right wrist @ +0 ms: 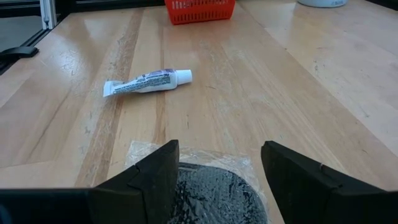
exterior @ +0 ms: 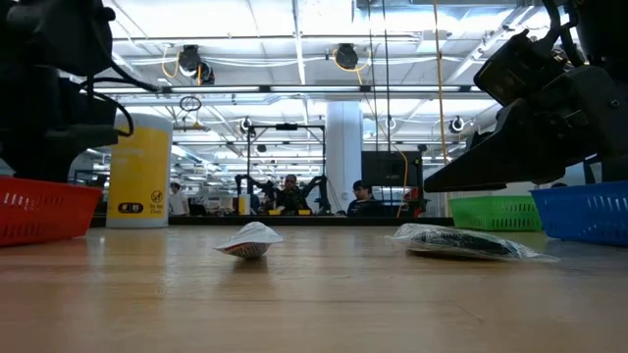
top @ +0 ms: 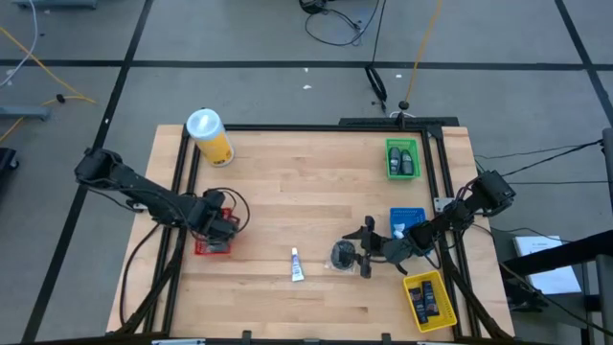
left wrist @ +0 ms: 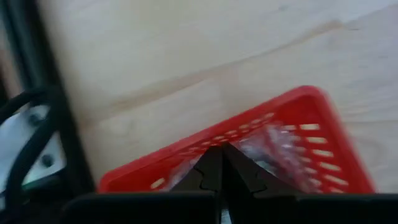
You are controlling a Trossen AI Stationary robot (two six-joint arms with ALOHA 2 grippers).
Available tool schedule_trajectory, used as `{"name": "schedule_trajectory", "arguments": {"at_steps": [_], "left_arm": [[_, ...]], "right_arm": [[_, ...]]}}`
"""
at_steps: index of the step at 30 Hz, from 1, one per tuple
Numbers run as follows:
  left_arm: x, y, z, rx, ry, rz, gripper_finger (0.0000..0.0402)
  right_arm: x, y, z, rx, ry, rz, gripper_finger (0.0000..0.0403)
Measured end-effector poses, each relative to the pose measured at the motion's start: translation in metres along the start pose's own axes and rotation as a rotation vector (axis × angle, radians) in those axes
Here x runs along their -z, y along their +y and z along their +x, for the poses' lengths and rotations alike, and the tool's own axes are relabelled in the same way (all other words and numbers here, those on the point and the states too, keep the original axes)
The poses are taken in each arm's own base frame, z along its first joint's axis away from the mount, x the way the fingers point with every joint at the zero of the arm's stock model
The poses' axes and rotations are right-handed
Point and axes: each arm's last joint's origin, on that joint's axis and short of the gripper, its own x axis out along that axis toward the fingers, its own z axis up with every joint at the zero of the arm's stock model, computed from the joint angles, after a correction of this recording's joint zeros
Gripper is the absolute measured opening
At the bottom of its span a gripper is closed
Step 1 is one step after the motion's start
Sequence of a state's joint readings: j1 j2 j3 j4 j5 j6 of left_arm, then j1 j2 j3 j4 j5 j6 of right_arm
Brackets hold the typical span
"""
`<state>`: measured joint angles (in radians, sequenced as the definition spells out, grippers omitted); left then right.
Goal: Pick & Place Travel size toiletries
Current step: Put the hair comb into the red bin
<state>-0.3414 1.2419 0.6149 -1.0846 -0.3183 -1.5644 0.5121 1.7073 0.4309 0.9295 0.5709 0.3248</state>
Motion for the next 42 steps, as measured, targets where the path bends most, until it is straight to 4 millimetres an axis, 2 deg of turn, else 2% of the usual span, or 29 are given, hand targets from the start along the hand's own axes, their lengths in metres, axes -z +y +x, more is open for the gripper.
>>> {"name": "schedule_trajectory", "arguments": {"at_steps": [5, 9, 13, 15, 19, 23, 25, 30, 35, 38, 42], "left_arm": [[-0.003, -0.004, -0.007, 0.026, -0.009, 0.041, 0.0002], [-0.008, -0.020, -0.033, 0.142, -0.072, 0.093, 0.0006], [-0.010, -0.046, -0.058, 0.373, -0.310, 0.193, 0.0002], [-0.010, -0.062, -0.069, 0.513, -0.455, 0.274, 0.0003], [-0.010, -0.089, -0.080, 0.688, -0.697, 0.453, 0.0015], [-0.008, -0.109, -0.075, 0.761, -0.843, 0.561, 0.0018], [-0.005, -0.117, -0.066, 0.751, -0.853, 0.604, 0.0019], [-0.001, -0.134, -0.036, 0.683, -0.799, 0.669, 0.0019], [0.003, -0.146, -0.010, 0.633, -0.745, 0.656, 0.0019], [0.003, -0.153, -0.001, 0.634, -0.747, 0.647, 0.0019], [0.006, -0.162, 0.006, 0.688, -0.754, 0.647, 0.0019]], "right_arm": [[0.000, 0.000, 0.000, 0.000, 0.000, 0.000, 0.0222], [0.000, 0.000, 0.000, 0.000, 0.000, -0.007, 0.0222], [-0.004, 0.007, -0.002, -0.125, -0.018, -0.088, 0.0222], [-0.012, 0.015, -0.006, -0.211, -0.079, -0.136, 0.0222], [-0.028, 0.029, -0.014, -0.242, -0.139, -0.250, 0.0222], [-0.048, 0.030, -0.015, -0.103, -0.110, -0.265, 0.0226], [-0.057, 0.025, -0.010, -0.064, -0.057, -0.250, 0.0234], [-0.069, 0.016, 0.012, -0.139, 0.068, -0.165, 0.0273], [-0.056, 0.011, 0.030, -0.195, 0.168, -0.195, 0.0307], [-0.057, 0.011, 0.030, -0.163, 0.218, -0.222, 0.0313], [-0.056, 0.000, 0.016, -0.047, 0.336, -0.184, 0.0306]]}}
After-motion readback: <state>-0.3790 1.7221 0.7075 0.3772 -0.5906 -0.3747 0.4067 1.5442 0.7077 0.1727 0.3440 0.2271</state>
